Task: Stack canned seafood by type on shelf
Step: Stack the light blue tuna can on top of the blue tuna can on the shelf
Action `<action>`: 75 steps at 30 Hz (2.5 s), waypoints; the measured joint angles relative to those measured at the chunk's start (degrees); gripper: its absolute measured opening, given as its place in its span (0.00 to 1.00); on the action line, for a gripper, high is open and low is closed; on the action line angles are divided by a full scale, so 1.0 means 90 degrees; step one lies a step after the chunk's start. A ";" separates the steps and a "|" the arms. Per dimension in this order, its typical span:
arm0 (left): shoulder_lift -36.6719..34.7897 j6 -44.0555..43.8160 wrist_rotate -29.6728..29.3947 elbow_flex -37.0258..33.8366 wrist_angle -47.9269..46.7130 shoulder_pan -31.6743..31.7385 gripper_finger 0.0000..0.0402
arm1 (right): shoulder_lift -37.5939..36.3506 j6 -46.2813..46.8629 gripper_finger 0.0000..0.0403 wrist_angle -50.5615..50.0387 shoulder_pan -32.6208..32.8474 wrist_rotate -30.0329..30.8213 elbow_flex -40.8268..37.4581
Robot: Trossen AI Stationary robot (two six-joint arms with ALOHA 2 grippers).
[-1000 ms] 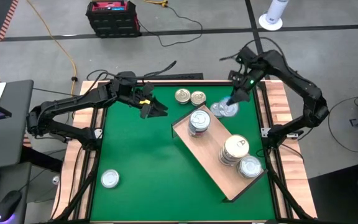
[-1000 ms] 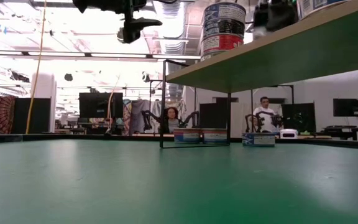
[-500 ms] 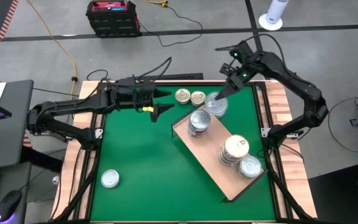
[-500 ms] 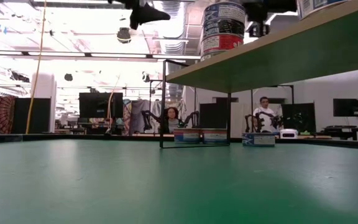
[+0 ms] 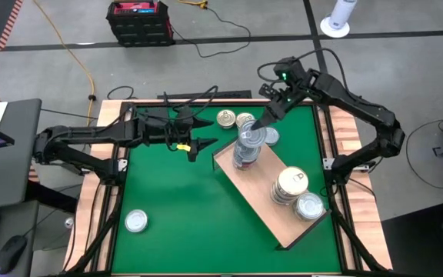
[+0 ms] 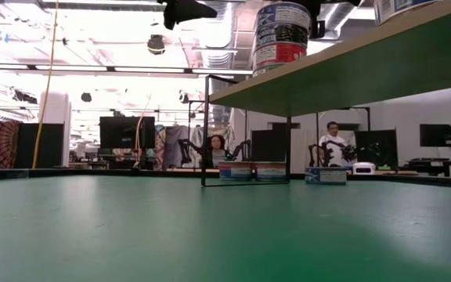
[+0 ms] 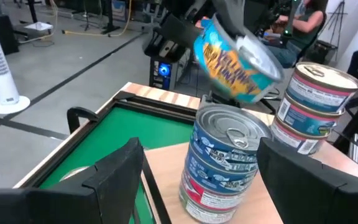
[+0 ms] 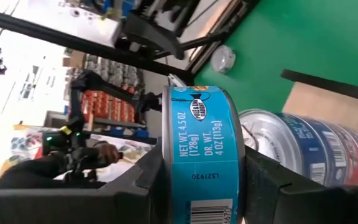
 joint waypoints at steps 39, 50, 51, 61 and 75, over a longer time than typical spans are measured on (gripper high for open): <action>0.0741 0.0002 0.0551 -0.0005 0.1388 -0.0340 0.75 | 0.0000 -0.0024 0.53 -0.0486 0.0625 0.1320 -0.0143; 0.0741 -0.0427 0.0516 -0.0005 0.1524 -0.0337 0.75 | 0.0000 0.0000 0.59 -0.0405 0.0689 0.1804 -0.0143; 0.0741 -0.0431 0.0514 -0.0005 0.1526 -0.0337 0.75 | 0.0000 0.0022 0.58 -0.0364 0.0710 0.1839 -0.0143; 0.0741 -0.0756 0.0615 0.0002 0.0960 -0.0415 0.75 | 0.0000 0.0363 0.46 -0.0127 0.0960 0.2509 -0.0142; 0.0714 -0.1004 0.0715 0.0002 0.0577 -0.0638 0.75 | -0.0005 0.0309 0.46 0.0195 0.1143 0.2968 -0.0138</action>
